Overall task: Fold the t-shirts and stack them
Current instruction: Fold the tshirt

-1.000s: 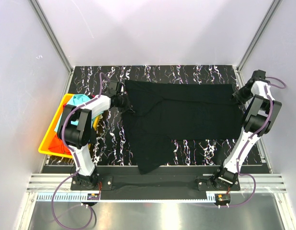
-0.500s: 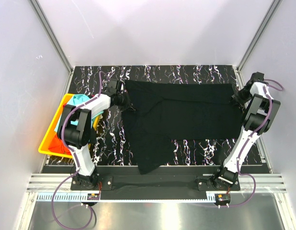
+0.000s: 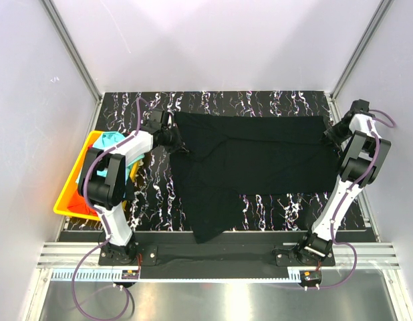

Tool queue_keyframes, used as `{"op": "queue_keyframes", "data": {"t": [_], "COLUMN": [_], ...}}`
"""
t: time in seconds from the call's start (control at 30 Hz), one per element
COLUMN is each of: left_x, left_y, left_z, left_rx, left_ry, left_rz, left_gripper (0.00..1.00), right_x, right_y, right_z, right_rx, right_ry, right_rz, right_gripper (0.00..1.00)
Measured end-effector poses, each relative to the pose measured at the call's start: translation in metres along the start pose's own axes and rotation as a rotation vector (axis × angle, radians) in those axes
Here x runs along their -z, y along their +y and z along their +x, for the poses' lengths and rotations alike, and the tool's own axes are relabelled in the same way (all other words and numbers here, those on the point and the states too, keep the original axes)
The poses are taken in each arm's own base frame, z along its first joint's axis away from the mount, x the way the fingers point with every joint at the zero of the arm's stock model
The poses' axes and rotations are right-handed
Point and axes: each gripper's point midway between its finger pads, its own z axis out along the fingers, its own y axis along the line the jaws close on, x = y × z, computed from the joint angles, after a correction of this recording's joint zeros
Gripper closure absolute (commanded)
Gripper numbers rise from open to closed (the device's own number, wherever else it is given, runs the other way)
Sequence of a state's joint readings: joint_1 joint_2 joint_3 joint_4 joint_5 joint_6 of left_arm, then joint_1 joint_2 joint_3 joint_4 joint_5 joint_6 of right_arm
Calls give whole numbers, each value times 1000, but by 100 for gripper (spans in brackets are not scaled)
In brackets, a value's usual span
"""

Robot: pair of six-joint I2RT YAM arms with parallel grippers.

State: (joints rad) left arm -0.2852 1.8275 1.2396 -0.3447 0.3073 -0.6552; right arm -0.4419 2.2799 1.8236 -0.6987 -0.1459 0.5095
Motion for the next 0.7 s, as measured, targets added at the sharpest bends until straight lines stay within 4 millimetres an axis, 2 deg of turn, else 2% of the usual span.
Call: {"op": "queue_keyframes", "data": {"t": [0.03, 0.07, 0.27, 0.5, 0.57, 0.67, 0.7], "left_x": [0, 1, 1, 7, 10, 17, 19], "left_y": [-1, -1, -2, -12, -19, -29, -30], "left_z": [-1, -1, -2, -13, -21, -30, -32], "left_rx": [-1, -1, -1, -12, -21, -31, -33], "left_ry": [-2, -3, -4, -32, -54, -82, -88], "left_rz": [1, 2, 3, 19, 33, 53, 57], "left_gripper": [100, 100, 100, 100, 100, 100, 100], "right_x": [-1, -2, -5, -4, -4, -4, -4], "right_y": [0, -1, 0, 0, 0, 0, 0], "right_z": [0, -1, -3, -4, -4, -4, -4], "right_rx": [-1, -2, -7, -4, -1, 5, 7], "right_ry": [0, 1, 0, -2, -2, -2, -2], "right_rz": [1, 0, -4, -6, -6, -7, -7], "right_gripper": [69, 79, 97, 95, 90, 74, 75]}}
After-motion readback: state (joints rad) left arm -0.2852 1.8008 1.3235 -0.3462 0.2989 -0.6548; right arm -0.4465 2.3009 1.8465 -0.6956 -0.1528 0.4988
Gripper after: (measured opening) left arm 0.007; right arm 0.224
